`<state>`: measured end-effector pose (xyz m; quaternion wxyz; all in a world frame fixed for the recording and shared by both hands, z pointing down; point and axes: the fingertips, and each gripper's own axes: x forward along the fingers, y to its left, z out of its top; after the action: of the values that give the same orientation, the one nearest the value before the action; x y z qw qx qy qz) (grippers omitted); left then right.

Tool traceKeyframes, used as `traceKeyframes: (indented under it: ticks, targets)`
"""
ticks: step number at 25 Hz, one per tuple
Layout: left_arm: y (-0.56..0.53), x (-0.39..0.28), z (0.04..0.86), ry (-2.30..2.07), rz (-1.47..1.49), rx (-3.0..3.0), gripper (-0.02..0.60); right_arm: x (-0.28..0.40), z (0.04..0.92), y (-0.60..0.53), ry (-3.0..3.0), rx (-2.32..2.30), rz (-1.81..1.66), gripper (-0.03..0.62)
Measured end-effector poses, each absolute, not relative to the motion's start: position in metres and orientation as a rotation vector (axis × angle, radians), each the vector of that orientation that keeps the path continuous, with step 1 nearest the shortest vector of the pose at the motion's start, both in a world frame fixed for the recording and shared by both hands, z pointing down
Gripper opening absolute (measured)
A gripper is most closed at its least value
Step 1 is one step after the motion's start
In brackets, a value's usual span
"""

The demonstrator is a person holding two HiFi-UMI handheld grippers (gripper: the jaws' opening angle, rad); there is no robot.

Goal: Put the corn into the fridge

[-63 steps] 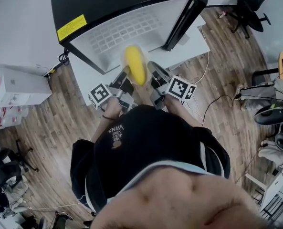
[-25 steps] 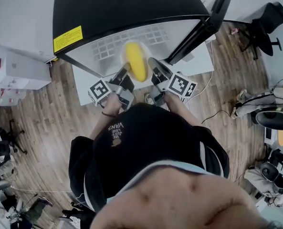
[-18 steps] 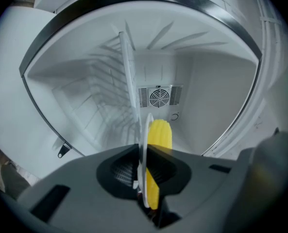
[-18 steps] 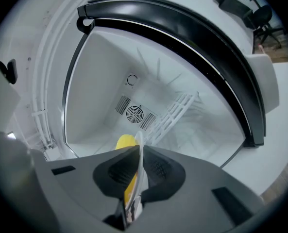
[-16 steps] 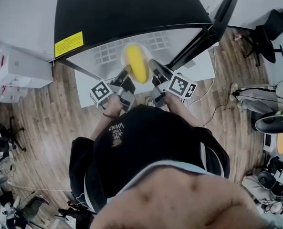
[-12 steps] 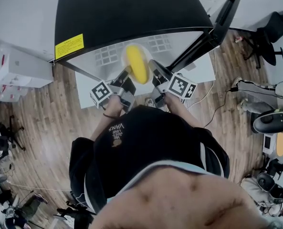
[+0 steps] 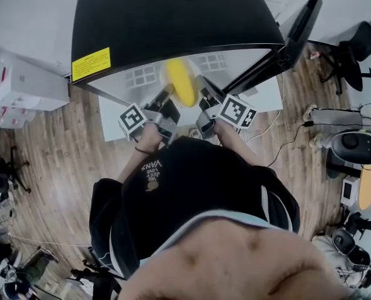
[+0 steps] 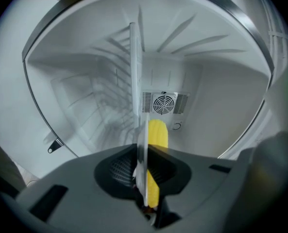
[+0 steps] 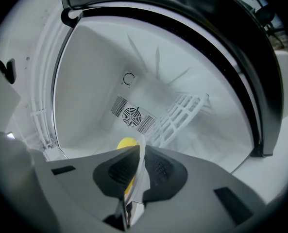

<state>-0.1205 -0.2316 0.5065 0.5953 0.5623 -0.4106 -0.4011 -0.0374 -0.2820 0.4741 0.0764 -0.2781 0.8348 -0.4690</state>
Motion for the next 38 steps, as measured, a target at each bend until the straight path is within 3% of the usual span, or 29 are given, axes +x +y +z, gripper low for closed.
traceKeyframes:
  ticks: [17,22,38]
  targets:
    - [-0.245,-0.123,0.500,-0.971,-0.976,1.254,0.046,-0.040,0.472,-0.294,2.527,-0.827,-1.380,0.028]
    - [-0.248,-0.122,0.498,-0.968,-0.980,1.256,0.047,-0.042,0.471,-0.296,2.538,-0.820,-1.382,0.083]
    - [-0.253,-0.127,0.500,-1.006,-1.040,1.189,0.048,-0.031,0.473,-0.297,2.553,-0.827,-1.346,0.083]
